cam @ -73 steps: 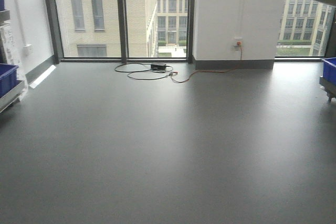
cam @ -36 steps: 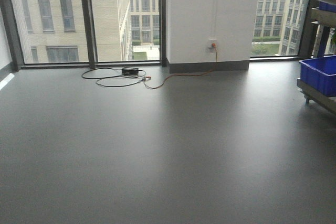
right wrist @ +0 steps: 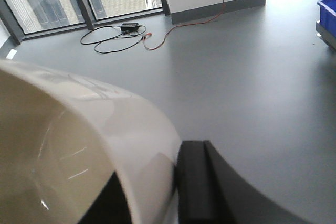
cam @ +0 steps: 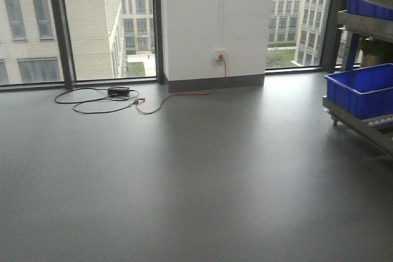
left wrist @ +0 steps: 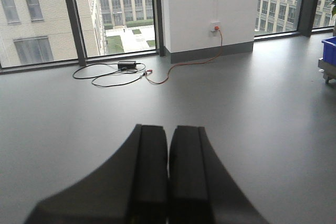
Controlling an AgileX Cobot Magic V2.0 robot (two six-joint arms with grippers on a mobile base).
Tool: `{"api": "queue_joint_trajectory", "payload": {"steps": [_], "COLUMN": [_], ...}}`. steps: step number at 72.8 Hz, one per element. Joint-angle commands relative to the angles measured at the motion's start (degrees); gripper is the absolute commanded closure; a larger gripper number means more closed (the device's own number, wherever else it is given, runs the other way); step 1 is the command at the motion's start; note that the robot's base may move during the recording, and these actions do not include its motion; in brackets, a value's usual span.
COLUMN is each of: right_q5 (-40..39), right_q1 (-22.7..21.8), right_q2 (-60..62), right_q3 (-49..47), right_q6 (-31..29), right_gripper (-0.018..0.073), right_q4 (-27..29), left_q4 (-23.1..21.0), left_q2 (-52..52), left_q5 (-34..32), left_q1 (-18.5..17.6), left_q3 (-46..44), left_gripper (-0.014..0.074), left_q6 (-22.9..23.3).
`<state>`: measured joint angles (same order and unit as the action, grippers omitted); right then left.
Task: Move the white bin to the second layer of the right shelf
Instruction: 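Turn the base toward the roller-track shelf with blue crates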
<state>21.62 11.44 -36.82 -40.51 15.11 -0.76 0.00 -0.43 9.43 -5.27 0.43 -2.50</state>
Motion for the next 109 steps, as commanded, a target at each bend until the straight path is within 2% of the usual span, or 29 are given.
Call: {"api": "queue_joint_trajectory", "payload": {"steps": [1, 109], "right_q5": [-5.85, -5.74], "right_q1": [-0.35, -0.35], "right_q2": [-0.23, -0.23], "right_q3": [-1.76, -1.76], "right_q6": [-0.06, -0.06], "right_gripper": [0.0504, 0.0504], "right_q4": [-0.37, -0.37], "left_q4": [0.0, 0.0], "left_q2": [-0.8, -0.8], "left_q5": [-5.0, -5.0], "left_q1": [-0.33, -0.33], "left_q3": [2.11, 2.11], "left_gripper": [0.0512, 0.0512], "left_q6": [0.3, 0.3]}}
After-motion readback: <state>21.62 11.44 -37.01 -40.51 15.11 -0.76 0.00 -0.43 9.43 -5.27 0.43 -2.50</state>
